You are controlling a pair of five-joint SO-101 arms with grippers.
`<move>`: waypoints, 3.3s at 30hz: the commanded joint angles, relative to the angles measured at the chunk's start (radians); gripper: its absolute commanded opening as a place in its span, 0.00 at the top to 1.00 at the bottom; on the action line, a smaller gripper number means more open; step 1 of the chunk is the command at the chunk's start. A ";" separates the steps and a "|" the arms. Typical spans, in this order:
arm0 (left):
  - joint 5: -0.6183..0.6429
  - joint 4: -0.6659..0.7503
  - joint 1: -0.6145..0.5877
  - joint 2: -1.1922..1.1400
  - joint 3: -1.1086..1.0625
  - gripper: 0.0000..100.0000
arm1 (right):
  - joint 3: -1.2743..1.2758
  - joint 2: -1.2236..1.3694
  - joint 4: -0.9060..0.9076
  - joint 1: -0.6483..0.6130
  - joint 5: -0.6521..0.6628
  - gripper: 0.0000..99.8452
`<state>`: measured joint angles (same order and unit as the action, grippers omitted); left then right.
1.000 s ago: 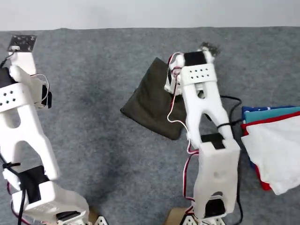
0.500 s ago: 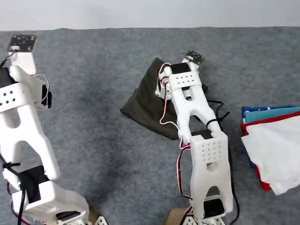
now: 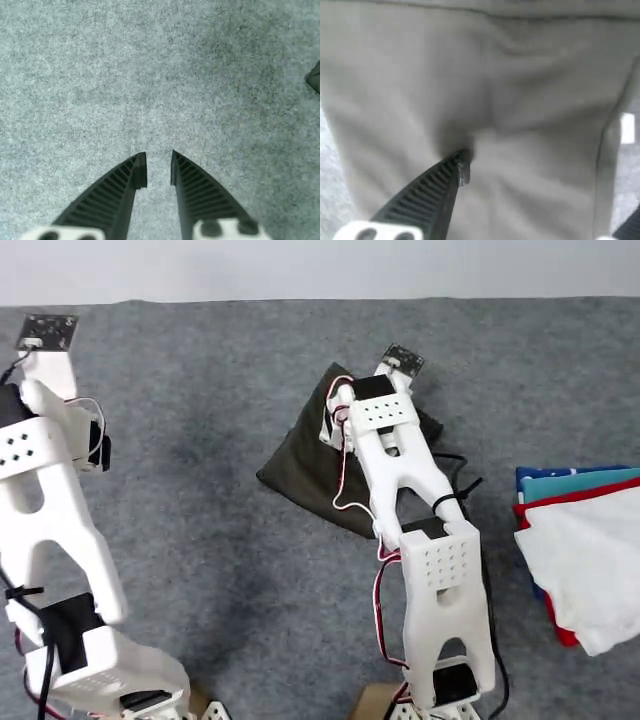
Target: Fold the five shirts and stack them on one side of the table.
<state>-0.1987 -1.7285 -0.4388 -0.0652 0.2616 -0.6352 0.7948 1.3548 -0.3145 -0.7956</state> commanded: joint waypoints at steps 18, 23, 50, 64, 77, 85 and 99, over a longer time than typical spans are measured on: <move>-0.002 -0.023 0.006 0.038 0.002 0.91 | -0.054 0.028 -0.177 -0.001 -0.006 0.51; -0.002 -0.023 0.006 0.038 0.002 0.91 | -0.054 0.082 -0.177 -0.001 -0.011 0.51; -0.002 -0.023 0.006 0.038 0.001 0.91 | -0.091 0.120 -0.183 0.064 -0.044 1.00; -0.009 -0.009 0.006 0.040 0.008 0.91 | -0.282 -0.196 0.093 0.077 -0.018 0.99; -0.051 -0.011 0.006 0.041 0.008 0.91 | -0.292 -0.430 0.229 0.189 -0.003 0.99; -0.051 -0.011 0.009 0.041 0.008 0.91 | -0.292 -0.530 0.352 0.340 0.048 0.99; -0.048 -0.014 0.080 0.041 0.008 0.91 | -0.285 -0.657 0.430 0.611 0.232 0.99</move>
<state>-0.2401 -1.7285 -0.3897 -0.0652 0.2601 -0.8623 0.1995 1.7507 0.2470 -0.5838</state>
